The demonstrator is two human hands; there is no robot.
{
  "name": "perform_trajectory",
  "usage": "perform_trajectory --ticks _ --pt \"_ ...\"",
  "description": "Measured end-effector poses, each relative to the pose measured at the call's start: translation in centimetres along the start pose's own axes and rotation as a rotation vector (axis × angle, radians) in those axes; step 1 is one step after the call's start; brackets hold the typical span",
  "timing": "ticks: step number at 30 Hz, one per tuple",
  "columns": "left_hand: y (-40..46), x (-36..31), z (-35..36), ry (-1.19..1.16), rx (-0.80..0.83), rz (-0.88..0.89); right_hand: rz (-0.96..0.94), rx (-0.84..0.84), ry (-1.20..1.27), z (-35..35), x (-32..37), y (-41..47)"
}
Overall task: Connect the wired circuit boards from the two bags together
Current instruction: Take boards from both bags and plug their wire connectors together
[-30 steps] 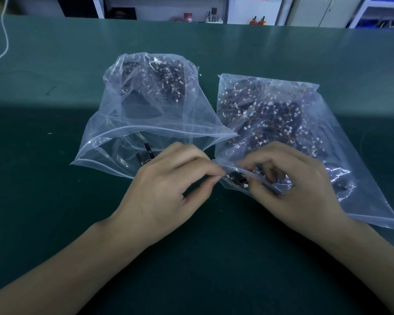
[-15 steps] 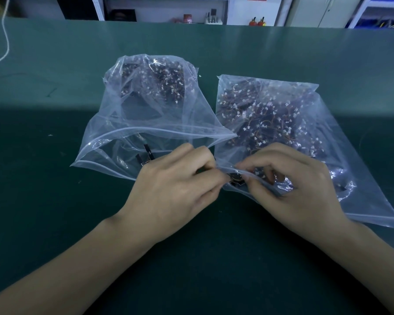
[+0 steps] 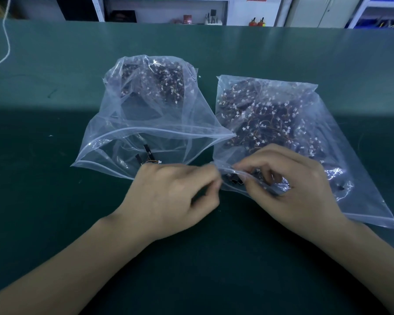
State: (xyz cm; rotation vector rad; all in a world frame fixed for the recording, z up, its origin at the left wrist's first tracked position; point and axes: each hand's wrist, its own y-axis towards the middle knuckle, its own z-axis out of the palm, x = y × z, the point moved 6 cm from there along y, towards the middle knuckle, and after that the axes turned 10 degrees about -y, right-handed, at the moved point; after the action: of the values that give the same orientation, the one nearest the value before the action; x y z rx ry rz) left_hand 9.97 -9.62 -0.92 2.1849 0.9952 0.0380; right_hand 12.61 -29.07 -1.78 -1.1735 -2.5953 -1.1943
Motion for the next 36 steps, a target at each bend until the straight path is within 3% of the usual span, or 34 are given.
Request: perform_trajectory --ticks 7,13,24,36 --pt "-0.9 5.9 -2.1 0.232 -0.041 -0.345 0.024 0.012 0.0 0.2 -0.4 -0.2" --pt "-1.7 9.5 -2.6 0.276 0.066 -0.541 0.012 0.017 -0.004 0.2 -0.3 -0.2" --pt "-1.5 8.2 -1.3 0.135 0.06 -0.414 0.004 0.022 -0.019 0.2 -0.2 -0.2" --pt "-0.5 4.2 -1.8 -0.022 -0.092 -0.071 0.051 0.098 -0.004 0.5 0.4 -0.1"
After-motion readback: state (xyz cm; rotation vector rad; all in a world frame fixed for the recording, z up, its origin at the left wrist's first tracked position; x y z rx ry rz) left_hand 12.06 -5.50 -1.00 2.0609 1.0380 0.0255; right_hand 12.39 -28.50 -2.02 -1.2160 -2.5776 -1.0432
